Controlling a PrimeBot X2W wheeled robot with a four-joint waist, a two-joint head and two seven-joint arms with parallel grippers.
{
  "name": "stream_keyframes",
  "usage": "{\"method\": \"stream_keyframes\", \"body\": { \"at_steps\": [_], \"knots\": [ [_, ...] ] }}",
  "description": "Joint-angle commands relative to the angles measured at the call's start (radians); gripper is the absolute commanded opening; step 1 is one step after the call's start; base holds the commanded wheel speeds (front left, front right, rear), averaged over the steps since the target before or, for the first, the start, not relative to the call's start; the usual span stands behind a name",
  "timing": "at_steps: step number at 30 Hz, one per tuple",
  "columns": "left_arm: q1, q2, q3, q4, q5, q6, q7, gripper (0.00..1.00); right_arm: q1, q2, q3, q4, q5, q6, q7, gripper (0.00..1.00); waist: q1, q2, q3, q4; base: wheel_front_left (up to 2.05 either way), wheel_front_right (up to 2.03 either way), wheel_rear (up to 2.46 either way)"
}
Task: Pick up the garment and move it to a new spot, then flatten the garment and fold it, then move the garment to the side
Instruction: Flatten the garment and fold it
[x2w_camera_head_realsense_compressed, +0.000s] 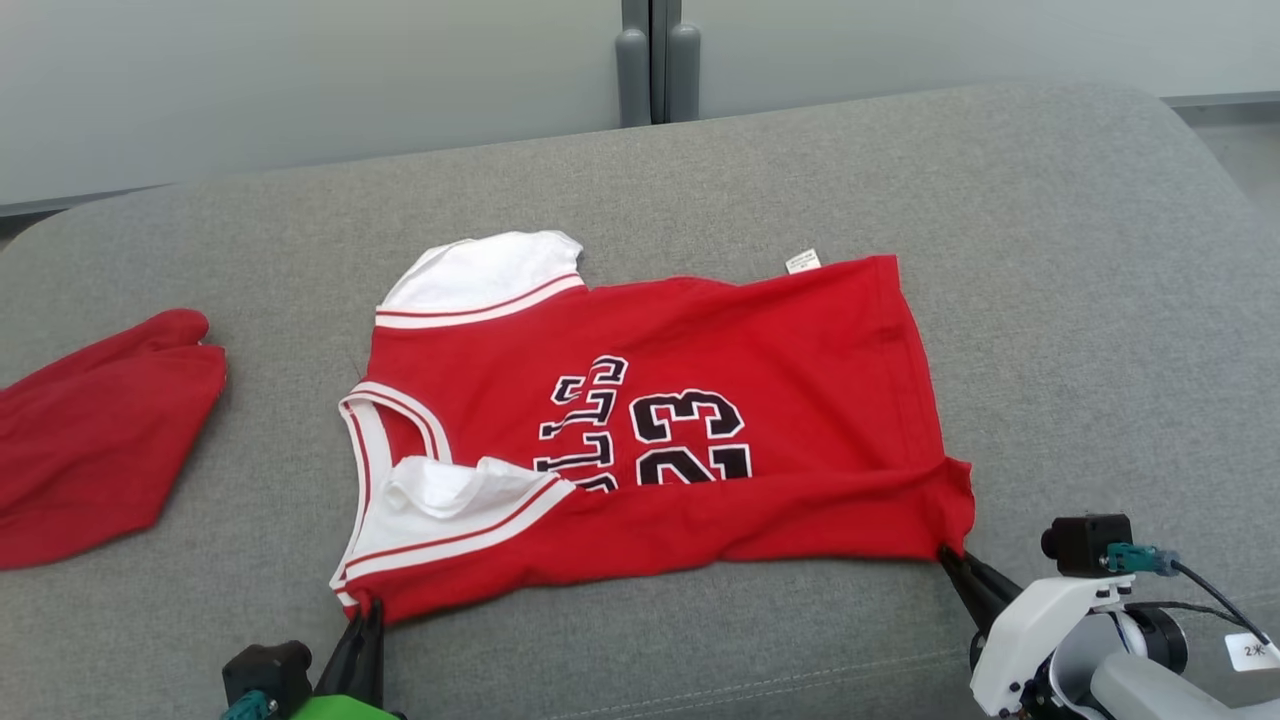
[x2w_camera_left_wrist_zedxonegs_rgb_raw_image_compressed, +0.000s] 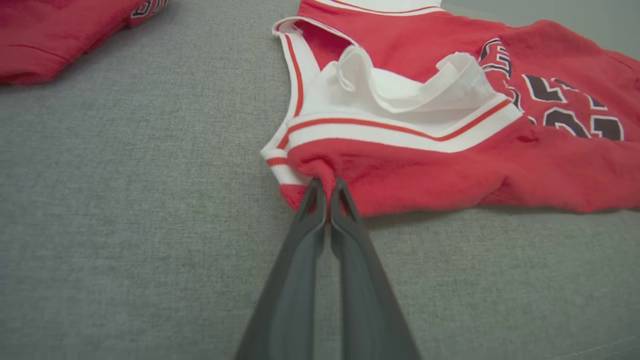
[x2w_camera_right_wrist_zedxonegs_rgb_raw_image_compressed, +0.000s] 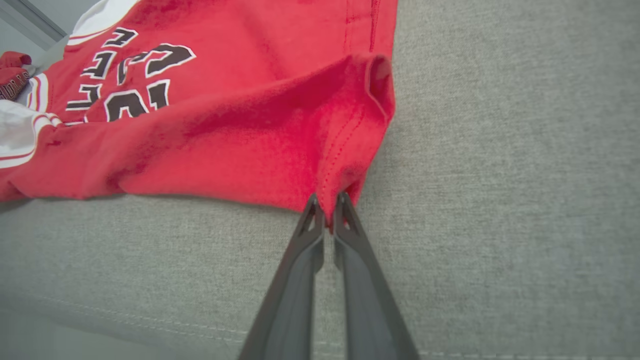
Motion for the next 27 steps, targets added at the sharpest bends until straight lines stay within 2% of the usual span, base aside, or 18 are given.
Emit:
{"method": "stream_keyframes", "body": {
  "at_steps": [1, 18, 27],
  "knots": [
    [0.024, -0.004, -0.001, -0.005, -0.012, 0.005, 0.0, 0.0, 0.026, -0.009, 0.001, -0.006, 0.013, -0.001, 0.015, 0.0, 0.0, -0.0001, -0.012, 0.003, 0.0, 0.0, 0.0],
    [0.132, -0.023, -0.019, -0.062, -0.058, 0.02, 0.022, 0.0, 0.103, -0.04, -0.027, -0.051, 0.033, -0.001, 0.083, 0.0, 0.0, -0.0001, -0.035, 0.002, 0.0, 0.0, 0.0],
    [0.151, -0.003, -0.016, -0.095, -0.07, 0.034, 0.036, 0.0, 0.118, -0.04, -0.049, -0.046, 0.016, -0.001, 0.099, 0.0, 0.0, -0.0001, -0.031, 0.009, 0.0, 0.0, 0.0]
  ]
}}
